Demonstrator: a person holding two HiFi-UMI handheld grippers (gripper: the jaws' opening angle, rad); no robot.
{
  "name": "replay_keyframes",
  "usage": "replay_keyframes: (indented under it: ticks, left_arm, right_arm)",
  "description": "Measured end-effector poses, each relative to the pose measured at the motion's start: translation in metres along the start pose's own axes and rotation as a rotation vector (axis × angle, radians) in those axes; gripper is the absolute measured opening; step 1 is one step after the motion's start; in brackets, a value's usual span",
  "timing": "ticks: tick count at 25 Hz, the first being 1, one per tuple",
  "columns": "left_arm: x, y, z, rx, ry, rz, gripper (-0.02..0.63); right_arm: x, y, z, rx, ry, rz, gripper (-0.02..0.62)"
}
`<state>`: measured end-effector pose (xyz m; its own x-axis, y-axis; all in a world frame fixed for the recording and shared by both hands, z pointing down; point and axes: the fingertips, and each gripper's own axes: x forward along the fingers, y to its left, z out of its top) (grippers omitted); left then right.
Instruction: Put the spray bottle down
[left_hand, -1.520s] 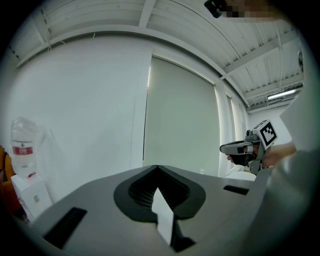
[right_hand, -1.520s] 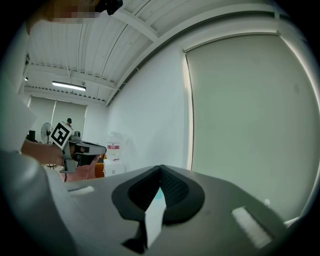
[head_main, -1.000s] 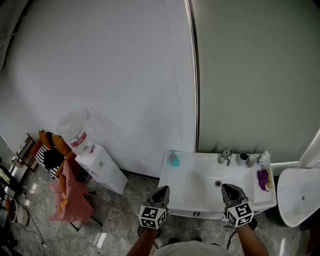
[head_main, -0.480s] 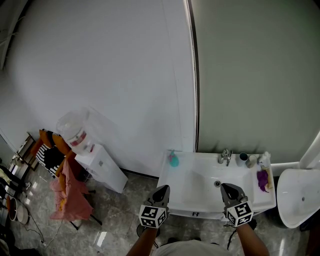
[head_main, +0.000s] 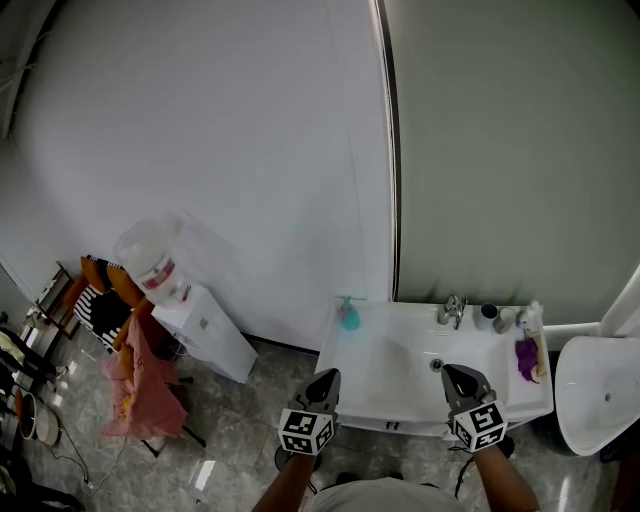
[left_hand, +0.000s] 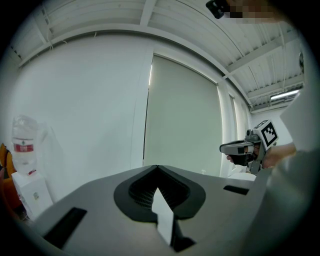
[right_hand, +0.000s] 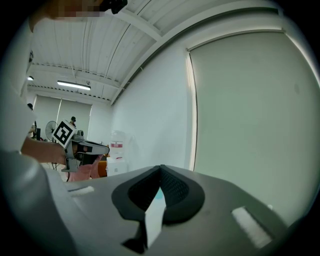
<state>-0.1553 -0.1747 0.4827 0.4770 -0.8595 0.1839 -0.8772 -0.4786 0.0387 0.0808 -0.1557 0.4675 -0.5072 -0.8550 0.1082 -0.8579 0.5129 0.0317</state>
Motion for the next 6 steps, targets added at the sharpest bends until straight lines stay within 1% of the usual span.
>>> replay_keyframes:
  ticks: [6]
  left_arm:
    - [-0.0035,-0.0003,-0.0023,0.001,0.001,-0.002,0.006]
  right_arm:
    - [-0.0015,0.0041,0.0,-0.004,-0.002,0.002,0.011]
